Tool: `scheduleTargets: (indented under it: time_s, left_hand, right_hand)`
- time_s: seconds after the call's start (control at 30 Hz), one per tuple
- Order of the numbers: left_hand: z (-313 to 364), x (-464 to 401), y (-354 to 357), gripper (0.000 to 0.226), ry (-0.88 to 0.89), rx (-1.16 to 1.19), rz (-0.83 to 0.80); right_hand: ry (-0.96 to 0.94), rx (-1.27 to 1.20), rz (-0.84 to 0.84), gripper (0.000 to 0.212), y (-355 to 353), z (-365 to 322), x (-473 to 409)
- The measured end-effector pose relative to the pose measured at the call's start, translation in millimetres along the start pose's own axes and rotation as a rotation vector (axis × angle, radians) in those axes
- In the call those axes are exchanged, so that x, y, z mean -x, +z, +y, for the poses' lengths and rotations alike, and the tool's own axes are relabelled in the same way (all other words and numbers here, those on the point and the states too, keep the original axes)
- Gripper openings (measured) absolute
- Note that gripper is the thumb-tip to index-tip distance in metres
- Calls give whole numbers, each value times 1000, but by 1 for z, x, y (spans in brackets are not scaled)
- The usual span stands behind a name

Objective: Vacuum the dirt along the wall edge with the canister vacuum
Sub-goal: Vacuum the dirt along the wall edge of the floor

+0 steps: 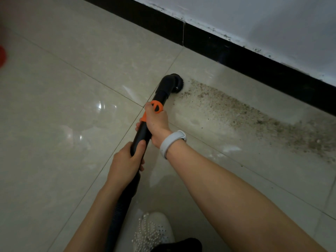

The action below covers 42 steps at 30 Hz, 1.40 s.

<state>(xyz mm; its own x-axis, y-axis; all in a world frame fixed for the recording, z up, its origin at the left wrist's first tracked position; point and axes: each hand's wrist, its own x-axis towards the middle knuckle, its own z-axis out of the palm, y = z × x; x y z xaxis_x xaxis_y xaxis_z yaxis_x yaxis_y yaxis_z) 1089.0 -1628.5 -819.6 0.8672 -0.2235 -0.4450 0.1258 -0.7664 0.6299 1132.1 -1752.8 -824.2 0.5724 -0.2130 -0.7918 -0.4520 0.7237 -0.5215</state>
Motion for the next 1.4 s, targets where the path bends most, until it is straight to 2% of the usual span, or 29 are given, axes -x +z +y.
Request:
scheduleTargets:
  time_s: [0.1, 0.23, 0.3, 0.47, 0.7, 0.9, 1.13, 1.27, 1.4]
  left_hand:
    - [2, 1, -3, 31, -13, 43, 17]
    - [-2, 6, -10, 35, -66, 69, 6]
    - [-5, 7, -12, 35, -70, 80, 8]
    - [-14, 14, -19, 40, -82, 42, -20]
    - [-26, 23, -30, 41, -134, -41, -117]
    - [-30, 28, -33, 43, -146, 51, -165]
    - [-34, 32, -30, 48, -154, 94, -244]
    - [-19, 15, -18, 48, -108, 119, -202]
    - [-7, 5, -2, 36, -43, 86, -106]
  right_hand:
    - [22, 51, -13, 36, 7, 3, -1]
    - [86, 18, -89, 22, 10, 10, 2]
    - [103, -10, -101, 22, 9, 11, 2]
    - [49, -12, -41, 24, 10, 6, -5]
    - [86, 26, -14, 22, 8, 27, -3]
    - [109, 70, -5, 47, 9, 47, 5]
    - [122, 70, -9, 48, -3, 53, 10]
    - [67, 91, 58, 47, -9, 28, -3]
    - [52, 105, 85, 36, -13, -5, -17]
